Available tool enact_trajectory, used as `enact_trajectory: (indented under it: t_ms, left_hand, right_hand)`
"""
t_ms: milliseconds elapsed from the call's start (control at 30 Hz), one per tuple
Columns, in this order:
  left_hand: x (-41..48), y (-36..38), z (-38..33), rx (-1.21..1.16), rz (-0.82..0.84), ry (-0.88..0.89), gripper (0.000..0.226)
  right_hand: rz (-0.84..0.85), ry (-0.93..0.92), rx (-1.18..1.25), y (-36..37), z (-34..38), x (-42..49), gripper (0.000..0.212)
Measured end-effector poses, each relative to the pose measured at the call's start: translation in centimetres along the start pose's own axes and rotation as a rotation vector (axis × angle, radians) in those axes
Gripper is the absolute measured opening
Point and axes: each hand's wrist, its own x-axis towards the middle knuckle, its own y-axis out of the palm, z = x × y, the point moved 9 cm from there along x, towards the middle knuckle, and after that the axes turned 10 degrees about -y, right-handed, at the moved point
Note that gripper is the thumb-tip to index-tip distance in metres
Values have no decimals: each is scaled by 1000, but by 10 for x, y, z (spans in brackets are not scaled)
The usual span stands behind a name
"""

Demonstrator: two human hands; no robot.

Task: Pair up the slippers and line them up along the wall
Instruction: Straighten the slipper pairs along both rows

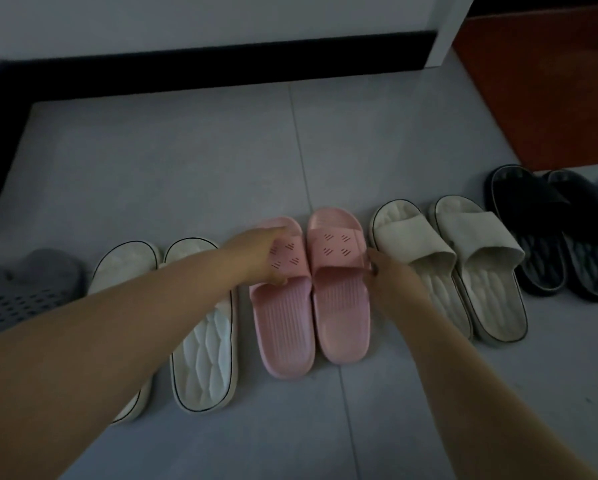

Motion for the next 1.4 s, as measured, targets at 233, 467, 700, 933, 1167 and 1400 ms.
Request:
enact_trajectory:
  t_ms: [233,467,700,933,1167,1400]
  left_hand:
    - [-11,12,10,52,4,1,92]
    - [-15,14,9,105,4,-8,89]
    - [-18,16,9,140,16,-23,92]
    - [-16,16,12,149,27,1,94]
    - [-8,10,9,118,-25,61,90]
    - [-5,8,4,35,-72,107,82]
  right_hand:
    - [49,-66,53,1,-2,-7,43]
    - [77,-108,97,-4,8,0,52]
    - [243,-217,67,9,37,10,93]
    - [230,-203,107,7,37,5,93]
    - [142,-167,146,2,31,1,89]
    - [20,-246,183,0,39,4,74]
